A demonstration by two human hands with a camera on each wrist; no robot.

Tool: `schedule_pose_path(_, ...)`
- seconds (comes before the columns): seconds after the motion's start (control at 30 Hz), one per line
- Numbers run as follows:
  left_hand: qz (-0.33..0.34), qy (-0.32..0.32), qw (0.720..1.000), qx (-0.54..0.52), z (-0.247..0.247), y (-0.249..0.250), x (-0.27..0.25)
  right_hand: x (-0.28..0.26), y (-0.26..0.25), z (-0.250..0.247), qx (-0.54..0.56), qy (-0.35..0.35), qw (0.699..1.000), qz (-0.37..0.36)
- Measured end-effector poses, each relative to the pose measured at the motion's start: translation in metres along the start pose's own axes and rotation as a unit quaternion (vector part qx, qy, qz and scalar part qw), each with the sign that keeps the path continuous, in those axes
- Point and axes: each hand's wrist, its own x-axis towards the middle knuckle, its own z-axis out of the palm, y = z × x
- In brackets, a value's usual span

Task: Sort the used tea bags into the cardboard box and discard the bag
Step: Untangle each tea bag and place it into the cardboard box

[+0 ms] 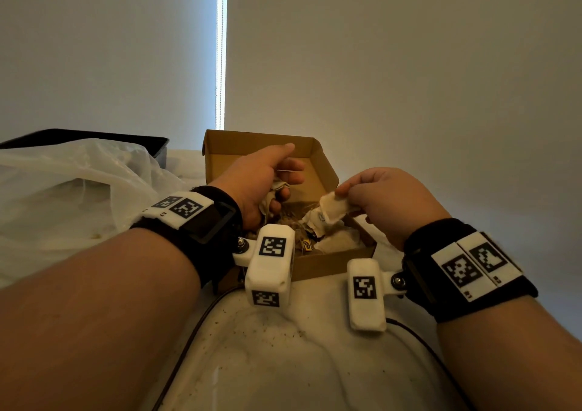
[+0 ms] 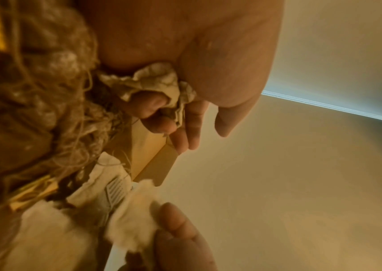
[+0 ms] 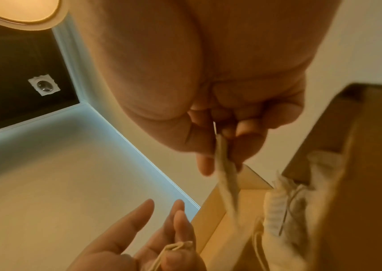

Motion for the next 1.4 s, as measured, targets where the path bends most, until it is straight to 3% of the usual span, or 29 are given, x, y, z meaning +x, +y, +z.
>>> schedule_pose_path(0.23, -0.013, 0.002, 1.000, -0.015, 0.000, 0.001, 0.000, -0.005, -0.014, 0.005, -0.170, -0.094, 0.979, 0.057)
schedule_pose_path(0.73, -0.023, -0.029, 0.998, -0.058, -0.006, 0.002, 0.003, -0.011, -0.016, 0.007, -0.322, -0.111, 0.940, 0.021)
schedule_pose_path(0.87, -0.024, -0.041, 0.996, -0.074, -0.007, 0.003, 0.002, -0.009, -0.018, 0.008, -0.259, -0.050, 0.964, 0.020)
schedule_pose_path(1.07, -0.026, -0.055, 0.994, -0.090, -0.009, 0.002, 0.003, -0.009, -0.014, 0.012, -0.278, -0.134, 0.950, 0.043)
schedule_pose_path(1.23, -0.035, -0.092, 0.992, -0.082, -0.008, 0.003, 0.000, -0.013, -0.014, 0.013, -0.124, -0.028, 0.990, -0.062)
schedule_pose_path(1.3, -0.049, -0.133, 0.986, -0.085, -0.008, 0.002, -0.002, -0.016, -0.016, 0.016, -0.062, -0.028, 0.993, -0.096)
schedule_pose_path(1.4, -0.057, -0.185, 0.977, -0.093, -0.007, 0.001, -0.003, -0.017, -0.018, 0.020, -0.051, -0.050, 0.991, -0.114)
